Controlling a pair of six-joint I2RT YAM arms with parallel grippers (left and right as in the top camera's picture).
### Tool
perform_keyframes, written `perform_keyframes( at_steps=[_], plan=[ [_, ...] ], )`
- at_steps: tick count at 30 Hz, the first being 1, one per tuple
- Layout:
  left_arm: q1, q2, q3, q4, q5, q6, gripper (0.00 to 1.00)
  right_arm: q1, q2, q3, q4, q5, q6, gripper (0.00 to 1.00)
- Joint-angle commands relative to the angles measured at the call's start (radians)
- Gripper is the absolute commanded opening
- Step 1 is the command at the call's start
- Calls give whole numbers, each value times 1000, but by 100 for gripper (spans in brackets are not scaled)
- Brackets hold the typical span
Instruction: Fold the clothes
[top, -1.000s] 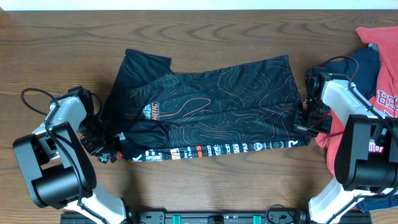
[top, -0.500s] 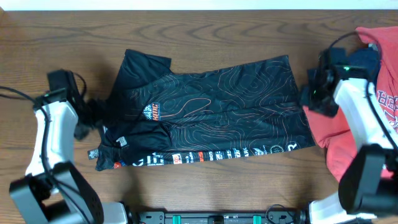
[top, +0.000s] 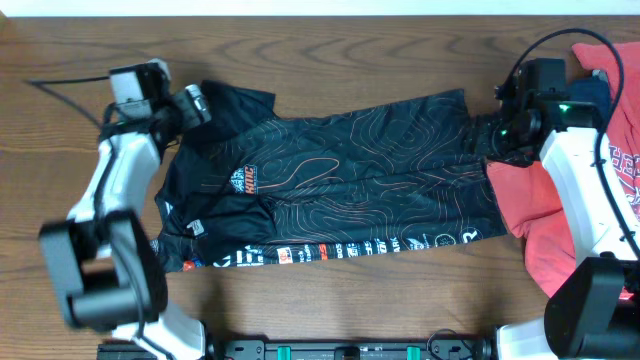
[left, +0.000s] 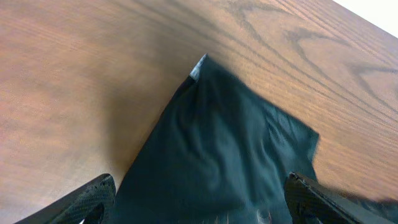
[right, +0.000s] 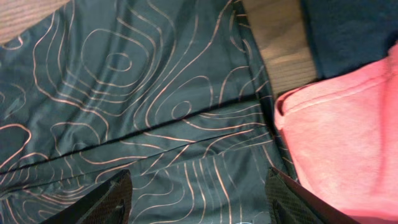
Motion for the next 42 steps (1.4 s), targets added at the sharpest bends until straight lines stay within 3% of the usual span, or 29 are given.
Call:
perform_keyframes(
  at_steps=[1,12,14,15,18,19,20,29,36,42],
  plan=[
    [-5,109,67,48,17,28,88,26,-4,7,0,-16,-21,68],
    [-16,383,320,79,71,32,88,63,-3,6,11,-16,-17,68],
    [-29,396,325,83,70,32,83,64,-3,6,20,-16,-16,66],
    [-35,400,325,83,69,32,75,65,-3,6,28,-16,-14,64],
    [-48,413,325,75,66,32,20,64,-2,6,55,-16,-1,63],
    [-50,414,325,71,63,32,10,64,-1,6,65,-16,0,63],
    [-50,414,325,68,63,32,8,64,0,6,74,-16,3,63],
    [-37,368,325,10,106,31,6,65,53,6,159,-15,17,58],
    [-35,211,325,-161,140,31,6,64,166,11,317,-8,18,56],
    [-35,156,325,-301,140,31,6,60,321,143,299,52,40,58]
  ],
)
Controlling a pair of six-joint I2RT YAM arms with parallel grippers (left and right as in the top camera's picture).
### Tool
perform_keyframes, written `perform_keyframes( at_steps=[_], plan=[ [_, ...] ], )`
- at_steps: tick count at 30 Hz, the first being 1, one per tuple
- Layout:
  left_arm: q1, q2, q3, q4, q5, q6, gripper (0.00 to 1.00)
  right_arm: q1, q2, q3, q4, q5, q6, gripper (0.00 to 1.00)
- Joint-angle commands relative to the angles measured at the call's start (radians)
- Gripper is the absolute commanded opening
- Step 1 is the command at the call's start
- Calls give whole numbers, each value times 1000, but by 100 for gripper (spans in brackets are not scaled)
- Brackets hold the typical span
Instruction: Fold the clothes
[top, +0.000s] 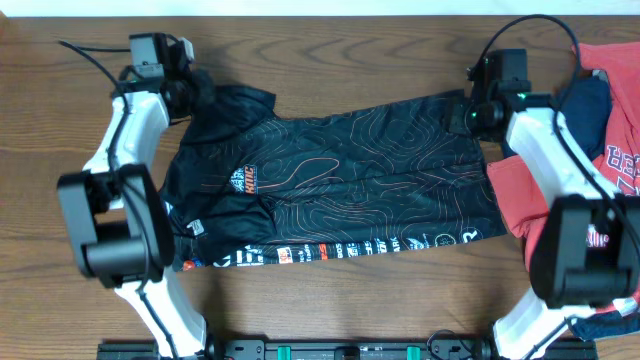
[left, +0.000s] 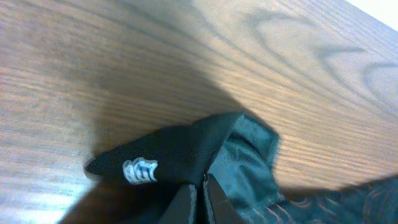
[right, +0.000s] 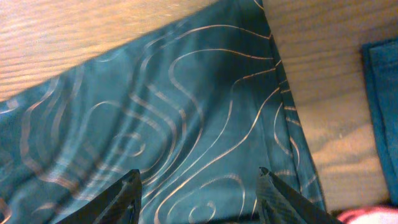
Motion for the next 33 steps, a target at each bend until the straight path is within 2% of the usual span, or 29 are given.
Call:
perform_keyframes(
  at_steps=[1,9,30,32,33],
  plan=[
    [3,-8,18,-55,12,5,6,3,85,114,-20,32,19,58],
    [3,-8,18,-138,11,6,6,-2,271,321,-3,47,51,59],
    [3,-8,17,-171,10,6,6,-4,418,328,203,153,154,56],
    [3,-8,17,-178,10,6,6,-4,430,328,214,152,154,52],
    [3,-8,17,-180,10,6,6,-4,433,328,216,151,156,47]
  ],
)
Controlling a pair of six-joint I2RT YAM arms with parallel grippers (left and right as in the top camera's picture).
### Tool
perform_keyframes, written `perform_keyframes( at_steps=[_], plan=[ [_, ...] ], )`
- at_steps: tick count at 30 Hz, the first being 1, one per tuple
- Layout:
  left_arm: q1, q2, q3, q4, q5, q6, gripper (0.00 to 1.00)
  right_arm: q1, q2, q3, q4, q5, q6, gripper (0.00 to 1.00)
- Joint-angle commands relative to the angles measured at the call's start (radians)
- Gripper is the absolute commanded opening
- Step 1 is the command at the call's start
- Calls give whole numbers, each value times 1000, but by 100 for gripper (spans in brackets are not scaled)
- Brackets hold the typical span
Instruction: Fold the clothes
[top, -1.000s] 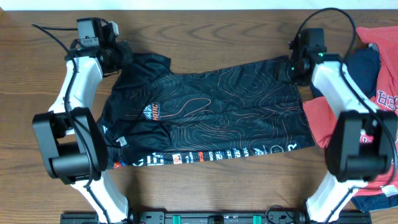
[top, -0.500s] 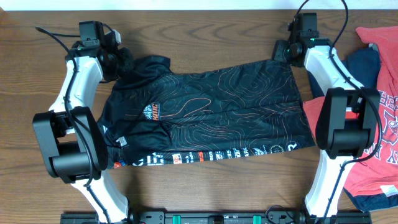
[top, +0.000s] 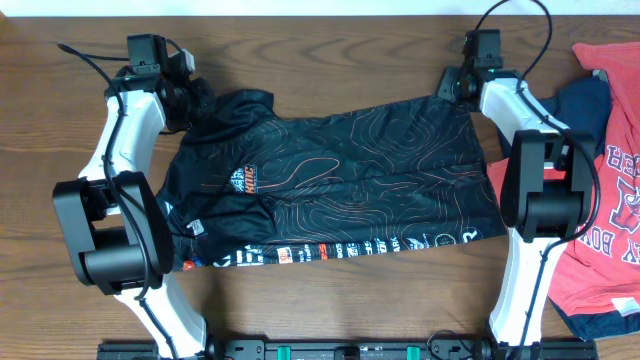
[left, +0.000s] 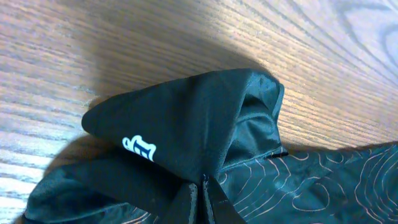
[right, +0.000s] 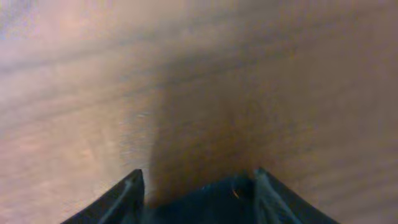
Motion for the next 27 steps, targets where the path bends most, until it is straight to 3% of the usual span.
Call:
perform_keyframes(
  at_steps=[1,5,17,27],
  plan=[
    [3,6,8,-10,6,6,6,-3,35,12,-3,13,34,41],
    [3,6,8,-13,6,6,6,-6,34,12,-8,13,34,1],
    [37,-133,8,-133,15,6,6,-61,-86,13,-172,43,34,1],
    [95,-325,8,-508,14,6,6,-73,-260,13,-637,43,-23,1]
  ],
)
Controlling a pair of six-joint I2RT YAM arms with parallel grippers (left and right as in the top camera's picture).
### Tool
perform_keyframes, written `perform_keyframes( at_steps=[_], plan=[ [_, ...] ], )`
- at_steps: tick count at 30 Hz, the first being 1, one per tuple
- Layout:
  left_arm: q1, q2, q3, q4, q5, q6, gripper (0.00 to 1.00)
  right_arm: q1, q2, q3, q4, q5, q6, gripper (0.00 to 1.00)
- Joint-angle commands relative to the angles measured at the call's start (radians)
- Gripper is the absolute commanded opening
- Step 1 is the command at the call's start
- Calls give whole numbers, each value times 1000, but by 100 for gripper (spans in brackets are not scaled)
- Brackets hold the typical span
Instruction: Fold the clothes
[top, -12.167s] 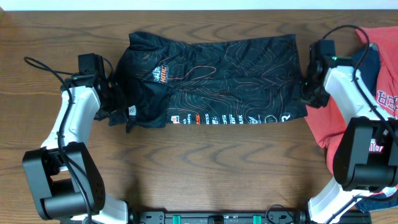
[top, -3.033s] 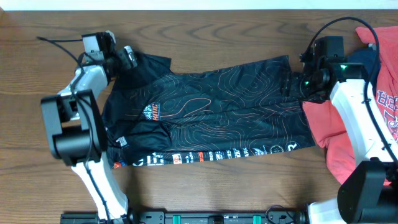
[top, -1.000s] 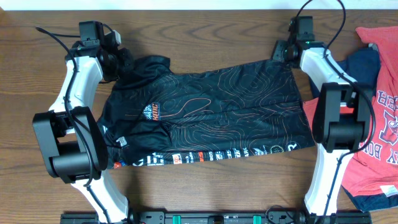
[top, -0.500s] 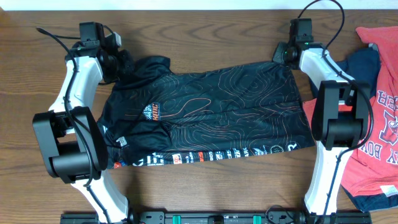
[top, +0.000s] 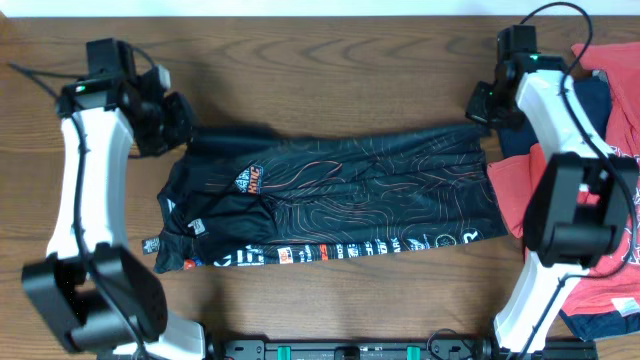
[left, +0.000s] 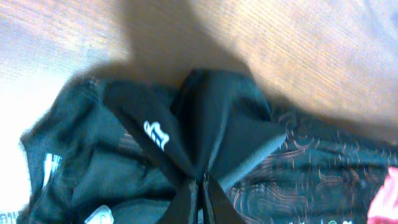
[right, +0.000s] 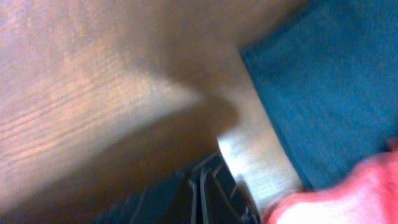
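A black jersey (top: 330, 195) with orange contour lines lies lengthwise across the wooden table (top: 320, 60), its far edge pulled up and toward the front. My left gripper (top: 172, 128) is shut on the jersey's sleeve (left: 211, 124) at the far left corner. My right gripper (top: 484, 112) is shut on the jersey's hem corner (right: 199, 180) at the far right. Both corners hang lifted off the table.
A pile of red (top: 525, 190) and navy (top: 590, 100) clothes lies at the right edge, touching the jersey's right end. In the right wrist view, the navy cloth (right: 323, 81) and red cloth (right: 336, 199) sit close beside the gripper.
Both grippers moved toward the front with the jersey's far corners, so the far edge now sits lower on the table and the jersey looks narrower. The right gripper shut on the hem corner.
At first both grippers were open over the jersey's far corners. Then the left was shut on the sleeve while the right stayed open at the hem. By now both hold their corners and the far edge has come forward.
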Motion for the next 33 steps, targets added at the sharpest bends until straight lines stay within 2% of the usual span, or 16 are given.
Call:
perform_keyframes(
  at_steps=[1,7,13,27,33],
  plan=[
    [37,-57,6,-95,-2,6,6,1,-53,5,-95,15,-45,1],
    [99,-120,6,-302,-3,52,6,1,-60,4,-328,48,-83,1],
    [109,-123,-10,-399,-17,90,6,1,-60,4,-434,79,-87,1],
    [109,-123,-48,-548,-141,103,6,24,-60,4,-590,79,-88,3],
    [109,-123,-48,-509,-137,92,6,24,-60,3,-622,78,-91,6]
  ],
)
